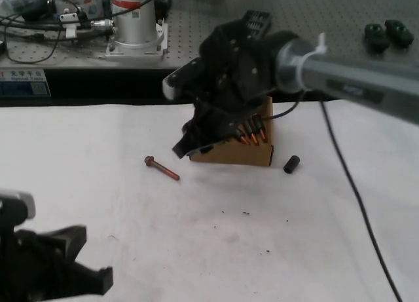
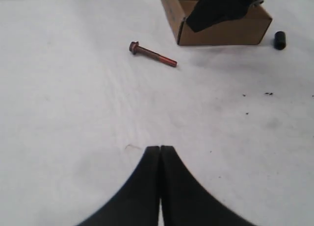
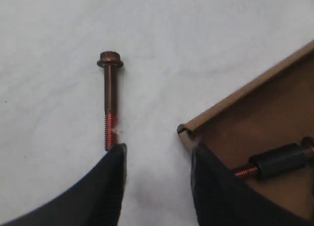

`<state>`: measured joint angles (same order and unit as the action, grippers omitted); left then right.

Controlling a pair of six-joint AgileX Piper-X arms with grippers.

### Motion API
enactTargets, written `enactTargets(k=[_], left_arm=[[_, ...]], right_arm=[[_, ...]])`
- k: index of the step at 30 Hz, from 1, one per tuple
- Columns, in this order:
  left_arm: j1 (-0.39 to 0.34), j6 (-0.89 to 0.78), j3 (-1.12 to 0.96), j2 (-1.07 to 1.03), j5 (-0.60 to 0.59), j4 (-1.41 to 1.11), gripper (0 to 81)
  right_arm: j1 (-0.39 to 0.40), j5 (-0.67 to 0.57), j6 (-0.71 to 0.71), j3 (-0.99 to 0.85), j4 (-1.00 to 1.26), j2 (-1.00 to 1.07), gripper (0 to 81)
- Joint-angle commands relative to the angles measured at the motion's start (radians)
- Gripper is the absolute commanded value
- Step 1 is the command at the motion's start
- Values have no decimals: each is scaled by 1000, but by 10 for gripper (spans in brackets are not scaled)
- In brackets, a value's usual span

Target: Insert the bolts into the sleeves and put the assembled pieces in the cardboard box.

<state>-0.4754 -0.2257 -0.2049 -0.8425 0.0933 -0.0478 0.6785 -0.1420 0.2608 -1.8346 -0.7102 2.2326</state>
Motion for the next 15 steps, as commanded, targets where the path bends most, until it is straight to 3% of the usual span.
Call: enactTargets(k=[1, 4, 9, 15], left_arm=[[-2, 23, 42, 9, 32, -96, 7], [-2, 24, 54, 9, 32, -127, 7], [-2, 24, 54, 9, 32, -128, 7], [-2, 24, 54, 9, 32, -128, 7]], right_arm=[[33, 23, 42, -73, -14, 38, 326], [63, 74, 79, -120, -17, 73, 327], [100, 133, 128, -187, -21, 136, 402], [107, 175, 162, -208, -3, 183, 402]])
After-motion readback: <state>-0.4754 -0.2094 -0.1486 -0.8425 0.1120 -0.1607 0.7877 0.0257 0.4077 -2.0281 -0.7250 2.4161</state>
